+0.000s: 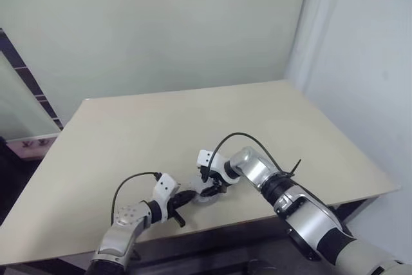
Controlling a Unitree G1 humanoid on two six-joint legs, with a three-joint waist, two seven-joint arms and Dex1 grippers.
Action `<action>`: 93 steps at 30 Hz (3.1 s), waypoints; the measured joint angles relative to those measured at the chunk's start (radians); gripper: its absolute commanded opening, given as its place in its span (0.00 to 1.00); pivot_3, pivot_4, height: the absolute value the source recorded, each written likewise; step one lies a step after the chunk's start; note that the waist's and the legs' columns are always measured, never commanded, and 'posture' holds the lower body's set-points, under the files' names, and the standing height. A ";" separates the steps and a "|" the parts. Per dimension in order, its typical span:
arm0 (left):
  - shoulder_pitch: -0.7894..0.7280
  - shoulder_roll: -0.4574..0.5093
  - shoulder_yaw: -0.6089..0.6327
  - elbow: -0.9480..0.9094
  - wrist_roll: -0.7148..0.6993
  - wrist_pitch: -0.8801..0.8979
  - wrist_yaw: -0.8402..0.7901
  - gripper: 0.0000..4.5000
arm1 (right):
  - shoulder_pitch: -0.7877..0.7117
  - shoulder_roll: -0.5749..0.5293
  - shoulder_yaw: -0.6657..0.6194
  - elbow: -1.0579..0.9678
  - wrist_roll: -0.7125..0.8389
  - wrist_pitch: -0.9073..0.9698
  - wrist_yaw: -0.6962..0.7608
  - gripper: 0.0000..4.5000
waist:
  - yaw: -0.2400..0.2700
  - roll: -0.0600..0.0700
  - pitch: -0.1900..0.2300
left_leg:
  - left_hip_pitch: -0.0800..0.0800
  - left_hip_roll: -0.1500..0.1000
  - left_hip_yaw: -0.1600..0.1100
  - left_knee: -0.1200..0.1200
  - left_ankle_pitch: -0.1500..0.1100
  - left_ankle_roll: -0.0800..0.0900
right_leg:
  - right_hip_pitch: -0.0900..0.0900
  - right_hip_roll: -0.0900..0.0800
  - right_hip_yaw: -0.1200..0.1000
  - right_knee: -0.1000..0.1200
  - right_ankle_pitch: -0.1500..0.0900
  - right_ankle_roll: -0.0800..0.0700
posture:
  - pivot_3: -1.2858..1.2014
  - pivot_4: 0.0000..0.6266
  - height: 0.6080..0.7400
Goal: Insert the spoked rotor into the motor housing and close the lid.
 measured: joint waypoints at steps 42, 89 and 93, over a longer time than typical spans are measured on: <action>-0.030 -0.008 -0.011 0.030 0.019 -0.018 -0.004 0.00 | -0.012 -0.072 -0.652 0.166 0.450 0.624 -0.366 0.99 | -0.001 0.001 0.001 | -0.003 -0.002 -0.002 -0.001 0.000 0.000 | -0.001 -0.001 0.001 -0.002 -0.002 0.002 | 0.52 0.00 1.00; -0.030 -0.024 0.038 0.015 0.010 0.069 0.026 0.04 | 0.098 0.028 -0.845 0.096 0.668 0.770 -0.526 0.28 | -0.014 0.003 0.000 | -0.003 0.000 -0.002 -0.010 0.000 0.001 | 0.000 0.001 0.002 -0.013 -0.001 0.004 | 0.52 0.00 1.00; -0.030 -0.017 0.058 -0.018 -0.005 0.151 0.030 0.28 | 0.098 0.029 -0.842 0.094 0.668 0.770 -0.526 0.28 | -0.015 0.003 0.000 | -0.003 0.000 -0.002 -0.011 0.000 0.001 | -0.001 0.001 0.002 -0.013 -0.002 0.004 | 0.52 0.00 1.00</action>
